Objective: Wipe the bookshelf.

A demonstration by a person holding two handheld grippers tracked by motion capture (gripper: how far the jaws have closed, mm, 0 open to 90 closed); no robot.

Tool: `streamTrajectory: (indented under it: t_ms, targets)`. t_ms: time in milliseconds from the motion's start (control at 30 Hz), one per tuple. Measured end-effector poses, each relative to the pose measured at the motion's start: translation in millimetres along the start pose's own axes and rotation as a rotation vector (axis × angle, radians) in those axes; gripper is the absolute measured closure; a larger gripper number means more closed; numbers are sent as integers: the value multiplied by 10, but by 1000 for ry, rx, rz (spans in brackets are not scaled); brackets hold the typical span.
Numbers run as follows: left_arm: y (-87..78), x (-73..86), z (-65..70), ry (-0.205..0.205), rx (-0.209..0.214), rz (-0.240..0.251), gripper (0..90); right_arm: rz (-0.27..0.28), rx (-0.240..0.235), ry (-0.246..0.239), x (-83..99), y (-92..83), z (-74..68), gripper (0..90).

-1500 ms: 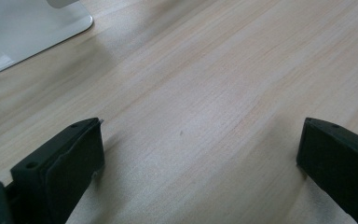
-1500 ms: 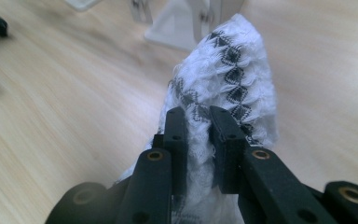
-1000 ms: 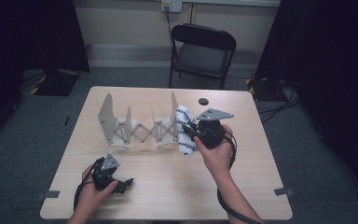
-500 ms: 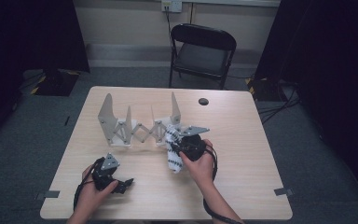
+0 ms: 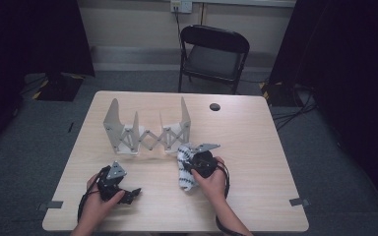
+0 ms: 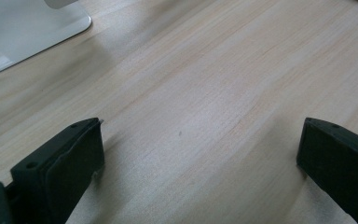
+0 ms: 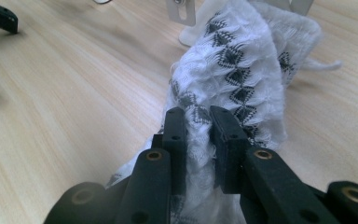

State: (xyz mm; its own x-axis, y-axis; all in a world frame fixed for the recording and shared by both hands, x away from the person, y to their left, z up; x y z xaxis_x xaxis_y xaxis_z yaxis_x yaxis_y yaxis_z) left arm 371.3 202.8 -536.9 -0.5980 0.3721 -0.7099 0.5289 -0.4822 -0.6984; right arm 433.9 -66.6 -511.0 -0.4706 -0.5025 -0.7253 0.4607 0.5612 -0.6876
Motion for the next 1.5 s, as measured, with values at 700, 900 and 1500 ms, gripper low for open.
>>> streamTrajectory:
  t_ms: [700, 900, 1500]
  targets:
    - [-4, 5, 5, -3, -1, 0, 1, 179, -7, -112, -765, -411, -290, 759]
    - [-4, 5, 5, -3, -1, 0, 1, 72, -30, -75, -387, -36, -307, 758]
    - [-11, 7, -28, -44, -42, 2, 0, 82, -19, -36, 34, -393, 86, 342]
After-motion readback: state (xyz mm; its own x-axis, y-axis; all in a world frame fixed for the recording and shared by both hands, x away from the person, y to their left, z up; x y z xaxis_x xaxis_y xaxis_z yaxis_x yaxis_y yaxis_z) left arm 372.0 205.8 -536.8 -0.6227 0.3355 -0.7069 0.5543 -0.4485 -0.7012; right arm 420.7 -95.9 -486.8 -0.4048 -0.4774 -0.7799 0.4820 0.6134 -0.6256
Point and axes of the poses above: each handheld gripper's, and its own axes: y roughly forward along the jaws, x roughly out of its underside, z roughly to its right, the point moved 5 cm from there along y, roughly forward along the jaws, and after that the axes turned 7 degrees about -y, right-handed, at the moved point
